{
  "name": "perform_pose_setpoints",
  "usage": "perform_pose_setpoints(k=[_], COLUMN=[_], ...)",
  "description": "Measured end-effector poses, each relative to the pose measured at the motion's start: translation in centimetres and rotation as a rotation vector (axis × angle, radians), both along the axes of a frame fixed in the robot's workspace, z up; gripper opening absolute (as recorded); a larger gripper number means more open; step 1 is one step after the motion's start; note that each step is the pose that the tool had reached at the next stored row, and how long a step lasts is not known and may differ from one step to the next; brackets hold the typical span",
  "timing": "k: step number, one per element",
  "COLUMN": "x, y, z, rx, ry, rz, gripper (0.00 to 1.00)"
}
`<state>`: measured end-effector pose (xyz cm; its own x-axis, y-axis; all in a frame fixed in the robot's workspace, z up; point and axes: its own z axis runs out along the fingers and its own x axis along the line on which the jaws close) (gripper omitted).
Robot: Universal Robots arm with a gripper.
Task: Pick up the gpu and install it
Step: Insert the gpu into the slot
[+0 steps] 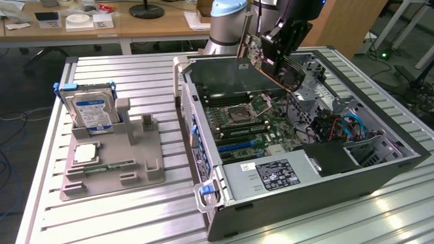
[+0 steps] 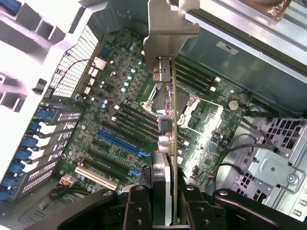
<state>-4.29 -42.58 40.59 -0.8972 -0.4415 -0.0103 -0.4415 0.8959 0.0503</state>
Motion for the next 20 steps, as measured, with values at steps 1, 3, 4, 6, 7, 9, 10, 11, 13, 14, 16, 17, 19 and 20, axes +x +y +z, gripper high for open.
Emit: perform_pose_setpoints(k=[1,3,4,6,7,9,10,11,13,14,16,17,19,20], x=[0.00,-0.01,-0.01,-0.01,-0.01,-0.01,-0.01,-0.01,-0.01,-0.01,-0.01,0.00,0.00,0.00], y=[0.00,0.00,0.00,0.00,0.00,0.00,0.00,0.00,0.00,0.00,0.00,0.00,0.00,0.00], z=[0.00,0.00,0.00,0.00,-0.01,-0.02,-0.02,-0.02,-0.04,-0.05,-0.08,-0.10,-0.14,-0.18], rx=[0.0000,0.0000,0.0000,0.0000,0.0001,0.0000,0.0001,0.0000,0.0000,0.0001,-0.0001,-0.0003,-0.0004,-0.0005], ry=[-0.0001,0.0000,0.0001,0.0000,0.0000,0.0000,0.0000,0.0000,0.0000,-0.0001,-0.0012,-0.0026,-0.0047,-0.0050], rz=[0.004,0.017,0.026,0.053,0.070,0.108,0.126,0.144,0.180,0.199,0.235,0.253,0.288,0.306], gripper=[0.28,0.28,0.28,0.28,0.28,0.28,0.28,0.28,0.28,0.28,0.28,0.28,0.28,0.28])
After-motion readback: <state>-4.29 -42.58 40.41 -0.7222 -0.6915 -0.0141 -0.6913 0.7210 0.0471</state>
